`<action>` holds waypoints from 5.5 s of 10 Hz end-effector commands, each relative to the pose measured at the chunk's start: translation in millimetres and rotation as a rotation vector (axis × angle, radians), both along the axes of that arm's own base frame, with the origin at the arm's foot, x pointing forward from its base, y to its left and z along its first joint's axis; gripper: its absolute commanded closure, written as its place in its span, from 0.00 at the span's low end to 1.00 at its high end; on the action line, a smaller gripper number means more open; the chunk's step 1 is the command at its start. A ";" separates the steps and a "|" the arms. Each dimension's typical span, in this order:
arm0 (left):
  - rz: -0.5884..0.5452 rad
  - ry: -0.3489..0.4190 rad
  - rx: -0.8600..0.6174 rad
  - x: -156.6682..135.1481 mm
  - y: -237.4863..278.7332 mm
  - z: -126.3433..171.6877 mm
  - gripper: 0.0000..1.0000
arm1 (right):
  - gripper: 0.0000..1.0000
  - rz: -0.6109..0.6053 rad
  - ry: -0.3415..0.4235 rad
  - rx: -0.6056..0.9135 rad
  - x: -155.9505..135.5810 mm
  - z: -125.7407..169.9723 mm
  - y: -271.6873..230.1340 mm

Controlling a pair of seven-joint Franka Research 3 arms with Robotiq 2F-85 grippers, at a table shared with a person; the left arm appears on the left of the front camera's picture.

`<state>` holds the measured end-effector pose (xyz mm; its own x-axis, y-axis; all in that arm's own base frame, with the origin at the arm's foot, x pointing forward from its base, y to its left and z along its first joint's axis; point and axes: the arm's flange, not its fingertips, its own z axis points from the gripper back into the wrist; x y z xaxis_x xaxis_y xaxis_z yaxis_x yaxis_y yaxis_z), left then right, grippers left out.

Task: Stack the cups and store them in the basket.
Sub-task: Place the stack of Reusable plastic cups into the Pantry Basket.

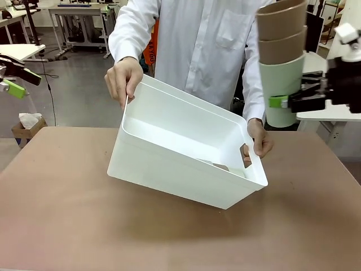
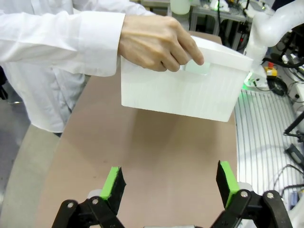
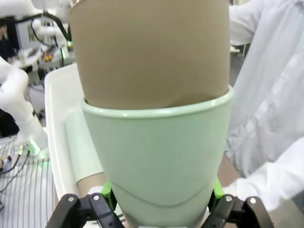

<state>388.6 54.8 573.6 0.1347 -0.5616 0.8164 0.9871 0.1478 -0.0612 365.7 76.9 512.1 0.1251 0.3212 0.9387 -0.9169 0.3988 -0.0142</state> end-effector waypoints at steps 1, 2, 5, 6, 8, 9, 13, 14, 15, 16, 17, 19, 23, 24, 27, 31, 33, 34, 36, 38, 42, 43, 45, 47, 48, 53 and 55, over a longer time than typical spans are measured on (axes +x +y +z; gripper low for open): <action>0.008 0.003 0.006 -0.5 -0.4 1.3 0.00 | 0.14 -0.010 0.019 -0.107 10.3 10.4 33.4; 0.008 0.003 0.006 -0.5 -0.4 1.3 0.00 | 0.14 -0.014 0.013 -0.157 11.8 11.9 50.0; 0.008 0.003 0.006 -0.5 -0.4 1.3 0.00 | 0.14 -0.014 0.027 -0.294 23.2 2.5 98.6; 0.008 0.003 0.006 -0.5 -0.4 1.3 0.00 | 0.14 -0.023 0.039 -0.336 26.6 -3.0 114.0; 0.008 0.003 0.006 -0.5 -0.4 1.3 0.00 | 0.14 -0.041 0.055 -0.394 35.5 -15.3 143.7; 0.008 0.003 0.006 -0.5 -0.4 1.3 0.00 | 0.14 -0.040 0.068 -0.418 38.1 -19.7 155.5; 0.008 0.003 0.006 -0.5 -0.4 1.3 0.00 | 0.14 -0.021 0.092 -0.527 42.2 -42.8 185.5; 0.008 0.003 0.006 -0.5 -0.4 1.3 0.00 | 0.14 -0.007 0.098 -0.547 43.3 -48.6 189.6; 0.008 0.003 0.006 -0.5 -0.4 1.3 0.00 | 0.14 0.004 0.104 -0.562 43.6 -54.2 193.8; 0.008 0.003 0.006 -0.5 -0.4 1.3 0.00 | 0.14 0.017 0.108 -0.576 44.7 -59.4 197.8; 0.008 0.003 0.006 -0.5 -0.4 1.3 0.00 | 0.14 0.031 0.111 -0.589 45.1 -64.7 201.0; 0.008 0.003 0.006 -0.5 -0.4 1.3 0.00 | 0.14 0.058 0.120 -0.611 46.4 -75.3 207.9; 0.008 0.003 0.006 -0.5 -0.4 1.3 0.00 | 0.14 0.084 0.123 -0.653 53.6 -97.2 217.3; 0.008 0.003 0.006 -0.5 -0.4 1.3 0.00 | 0.14 0.093 0.135 -0.657 55.9 -102.7 219.4; 0.008 0.003 0.006 -0.5 -0.4 1.3 0.00 | 0.14 0.120 0.154 -0.658 59.7 -115.0 226.2; 0.008 0.003 0.006 -0.5 -0.4 1.3 0.00 | 0.00 0.158 0.122 -0.661 54.6 -100.3 216.2; 0.008 0.003 0.006 -0.5 -0.4 1.3 0.00 | 0.00 0.171 0.104 -0.649 46.4 -76.3 199.5; 0.008 0.003 0.006 -0.5 -0.4 1.3 0.00 | 0.00 0.174 0.095 -0.632 44.2 -60.8 188.8; 0.008 0.003 0.006 -0.5 -0.4 1.3 0.00 | 0.00 0.174 0.094 -0.591 43.2 -32.0 164.9; 0.008 0.003 0.006 -0.5 -0.4 1.3 0.00 | 0.00 0.172 0.090 -0.534 41.7 9.7 131.2; 0.008 0.003 0.006 -0.5 -0.4 1.3 0.00 | 0.00 0.156 0.048 -0.298 33.4 85.7 19.7; 0.008 0.003 0.006 -0.5 -0.4 1.3 0.00 | 0.00 0.147 0.039 -0.235 30.3 95.0 -11.5; 0.008 0.003 0.006 -0.5 -0.4 1.3 0.00 | 0.00 0.157 0.028 -0.116 23.6 104.2 -67.9; 0.008 0.003 0.006 -0.5 -0.4 1.3 0.00 | 0.00 0.134 0.058 -0.101 23.8 95.5 -108.5; 0.008 0.003 0.006 -0.5 -0.4 1.3 0.00 | 0.00 0.130 0.038 -0.104 14.2 104.1 -94.1; 0.008 0.003 0.006 -0.5 -0.4 1.3 0.00 | 0.00 0.130 0.038 -0.104 14.2 104.1 -94.1; 0.008 0.003 0.006 -0.5 -0.4 1.3 0.00 | 0.00 0.130 0.038 -0.104 14.2 104.1 -94.1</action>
